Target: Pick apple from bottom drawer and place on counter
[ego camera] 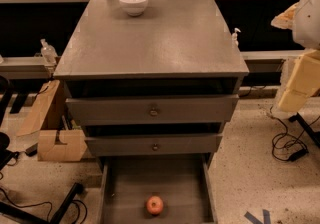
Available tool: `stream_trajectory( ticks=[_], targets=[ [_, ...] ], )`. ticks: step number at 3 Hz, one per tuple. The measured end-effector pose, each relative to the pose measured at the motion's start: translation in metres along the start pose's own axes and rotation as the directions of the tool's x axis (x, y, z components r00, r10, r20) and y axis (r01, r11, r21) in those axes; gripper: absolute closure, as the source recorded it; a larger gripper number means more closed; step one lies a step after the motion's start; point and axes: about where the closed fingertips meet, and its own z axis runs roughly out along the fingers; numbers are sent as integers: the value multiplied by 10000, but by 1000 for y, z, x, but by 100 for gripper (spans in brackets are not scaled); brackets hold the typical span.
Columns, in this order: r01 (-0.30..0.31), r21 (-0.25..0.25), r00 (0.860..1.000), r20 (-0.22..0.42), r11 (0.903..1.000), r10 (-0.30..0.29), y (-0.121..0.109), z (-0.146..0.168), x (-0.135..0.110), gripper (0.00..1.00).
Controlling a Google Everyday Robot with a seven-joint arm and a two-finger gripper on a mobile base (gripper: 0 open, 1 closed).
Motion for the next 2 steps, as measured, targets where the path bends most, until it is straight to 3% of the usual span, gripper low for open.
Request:
stream_trajectory(
  ticks=[2],
  targets=[
    [-113,179,9994,334,9998,107,3,12,1,0]
  ],
)
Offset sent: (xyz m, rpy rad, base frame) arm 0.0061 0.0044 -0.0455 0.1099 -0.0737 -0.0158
